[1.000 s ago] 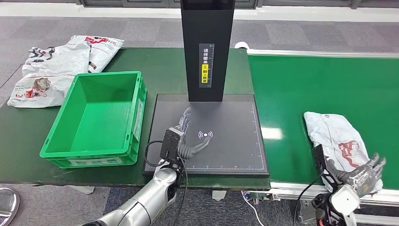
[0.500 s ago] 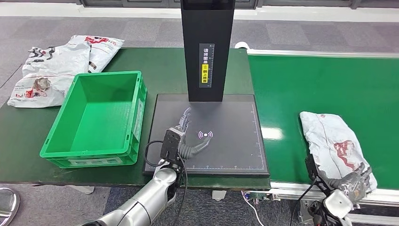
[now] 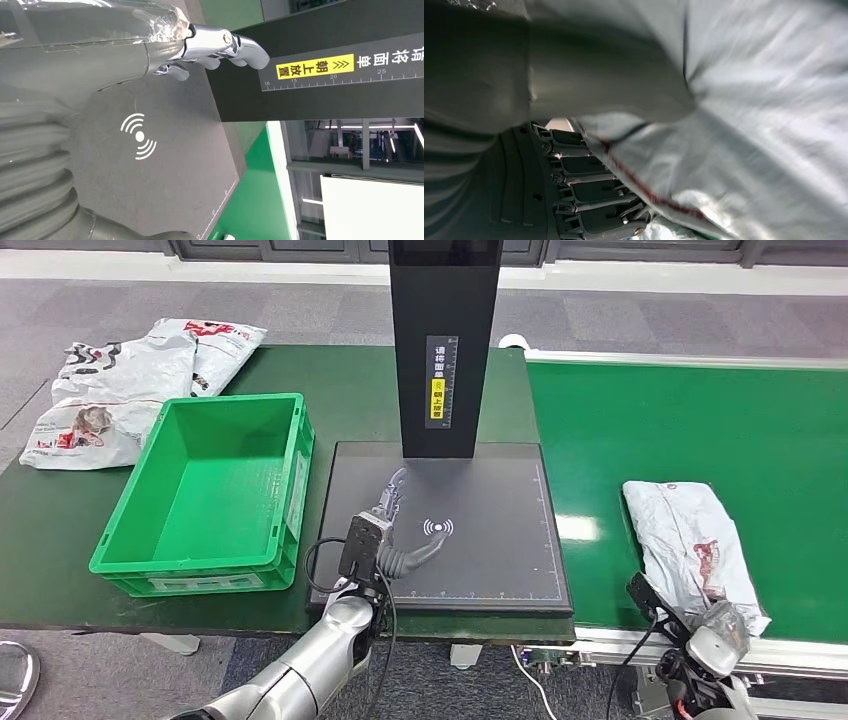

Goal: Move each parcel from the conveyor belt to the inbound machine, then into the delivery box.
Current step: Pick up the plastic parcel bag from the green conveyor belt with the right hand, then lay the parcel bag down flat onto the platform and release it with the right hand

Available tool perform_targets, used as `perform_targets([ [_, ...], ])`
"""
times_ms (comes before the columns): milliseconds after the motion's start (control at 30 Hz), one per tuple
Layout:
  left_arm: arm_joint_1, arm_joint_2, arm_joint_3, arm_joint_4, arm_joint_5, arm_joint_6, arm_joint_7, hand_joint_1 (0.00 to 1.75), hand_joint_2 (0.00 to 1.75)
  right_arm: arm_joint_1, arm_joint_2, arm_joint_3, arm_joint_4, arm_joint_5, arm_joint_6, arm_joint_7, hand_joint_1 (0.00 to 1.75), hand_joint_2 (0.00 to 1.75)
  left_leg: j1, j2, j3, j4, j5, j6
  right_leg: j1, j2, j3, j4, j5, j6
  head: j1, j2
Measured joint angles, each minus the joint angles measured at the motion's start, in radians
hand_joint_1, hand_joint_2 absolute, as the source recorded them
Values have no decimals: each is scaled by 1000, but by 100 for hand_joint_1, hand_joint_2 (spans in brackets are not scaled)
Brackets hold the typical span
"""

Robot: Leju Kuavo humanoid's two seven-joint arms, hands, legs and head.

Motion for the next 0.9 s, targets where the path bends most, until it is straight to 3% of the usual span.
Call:
perform_targets([
  [233,0,11,2,0,0,5,-5,0,175,-7,2,-1,0,-26,-69,-53,175,175,0,0,0,1,0,0,0,0,1,0,1,1,0,0],
  [433,1,22,16,-1,-2,28,-12,0,175,-16,17,-11,0,-122,-215,-204,175,175,0,1,-1,1,0,0,0,1,-1,0,1,1,0,0],
  [533,3,27,18,-4,-14,47,-12,0,175,-24,29,-25,-1,-192,-304,-321,175,175,0,0,-2,1,0,0,0,1,-2,1,1,1,0,0],
  [700,5,43,32,-22,-46,83,-1,0,175,-38,71,-50,-46,-428,-462,-669,175,175,0,-1,-4,1,1,0,0,0,-3,2,1,1,0,0],
  [767,5,50,43,-31,-51,84,2,0,175,-43,87,-51,-73,-478,-472,-717,175,175,0,-2,-4,1,1,0,0,-1,-3,2,1,1,0,0],
  [900,5,59,58,-40,-61,86,5,0,175,-45,106,-51,-112,-518,-473,-728,175,175,0,-3,-5,1,1,0,-1,-2,-3,1,1,1,0,0],
])
